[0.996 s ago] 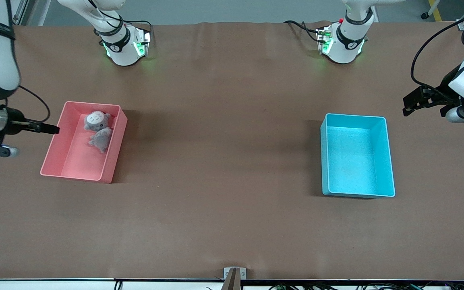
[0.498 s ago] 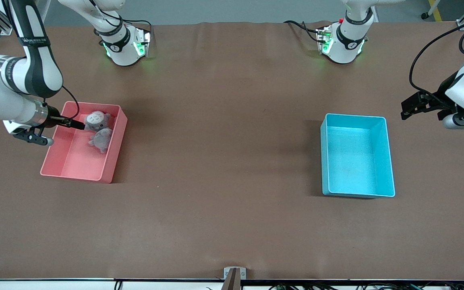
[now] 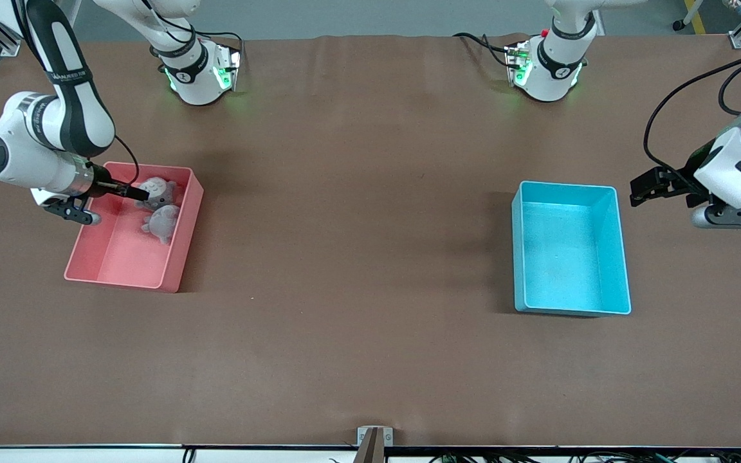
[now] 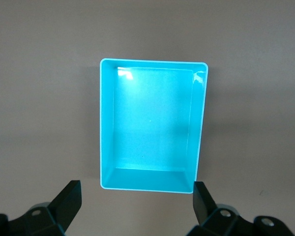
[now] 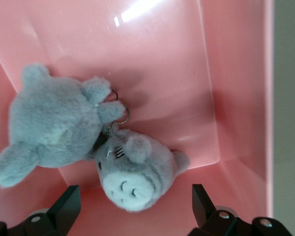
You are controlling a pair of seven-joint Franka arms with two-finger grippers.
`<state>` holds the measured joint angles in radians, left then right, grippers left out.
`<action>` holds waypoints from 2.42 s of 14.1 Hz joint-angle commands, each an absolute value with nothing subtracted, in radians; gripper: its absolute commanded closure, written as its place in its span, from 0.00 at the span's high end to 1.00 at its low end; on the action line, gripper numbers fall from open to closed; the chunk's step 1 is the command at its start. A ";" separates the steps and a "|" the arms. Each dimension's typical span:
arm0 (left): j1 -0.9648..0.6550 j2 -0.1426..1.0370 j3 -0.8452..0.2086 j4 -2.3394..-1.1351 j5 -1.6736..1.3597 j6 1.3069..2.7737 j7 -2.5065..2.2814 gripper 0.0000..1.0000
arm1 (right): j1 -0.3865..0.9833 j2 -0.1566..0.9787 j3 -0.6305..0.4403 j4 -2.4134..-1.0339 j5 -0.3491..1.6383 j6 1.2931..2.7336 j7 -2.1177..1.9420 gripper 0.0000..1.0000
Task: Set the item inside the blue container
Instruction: 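Reach the right gripper into the pink box and grasp a grey plush, then lift the grey plush and carry it to mid-table with the right gripper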
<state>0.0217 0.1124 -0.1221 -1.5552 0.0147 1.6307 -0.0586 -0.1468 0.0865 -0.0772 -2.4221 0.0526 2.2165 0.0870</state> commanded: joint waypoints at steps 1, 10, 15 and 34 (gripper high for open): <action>0.021 0.118 -0.123 -1.545 0.008 1.640 -0.035 1.00 | -0.152 0.135 -0.067 -2.439 0.074 2.244 0.095 1.00; 0.020 0.121 -0.123 -1.545 0.008 1.646 -0.037 1.00 | -0.150 0.222 -0.066 -2.427 0.075 2.249 0.095 0.39; 0.026 0.123 -0.123 -1.545 0.008 1.647 -0.035 1.00 | -0.155 0.213 -0.066 -2.317 0.075 2.116 0.097 0.09; -0.043 0.282 -0.152 -1.597 -0.046 1.798 -0.184 1.00 | 0.578 0.408 -0.061 -1.731 0.229 2.037 1.297 0.02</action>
